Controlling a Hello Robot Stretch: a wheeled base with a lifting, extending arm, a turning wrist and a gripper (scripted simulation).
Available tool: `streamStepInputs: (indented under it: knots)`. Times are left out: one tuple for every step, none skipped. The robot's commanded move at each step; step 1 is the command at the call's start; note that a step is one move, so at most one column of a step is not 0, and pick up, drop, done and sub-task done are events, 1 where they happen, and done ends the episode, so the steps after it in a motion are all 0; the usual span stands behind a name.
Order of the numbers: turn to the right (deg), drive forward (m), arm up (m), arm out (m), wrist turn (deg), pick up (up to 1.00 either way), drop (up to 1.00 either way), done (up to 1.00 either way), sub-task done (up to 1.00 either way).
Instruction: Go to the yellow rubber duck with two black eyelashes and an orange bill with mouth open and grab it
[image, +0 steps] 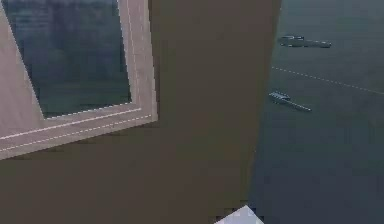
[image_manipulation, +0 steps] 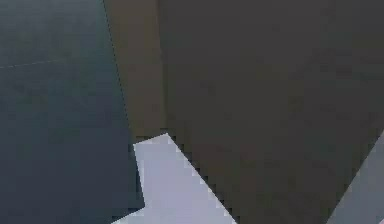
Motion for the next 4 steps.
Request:
streamStepInputs:
  knots:
    - [-45.0,0.00,0.00,0.00,0.0,0.00,0.00,0.00,0.00]
    - [-45.0,0.00,0.00,0.00,0.0,0.00,0.00,0.00,0.00]
    - [-45.0,0.00,0.00,0.00,0.0,0.00,0.00,0.00,0.00]
    - [-30.0,0.00,0.00,0.00,0.0,0.00,0.00,0.00,0.00]
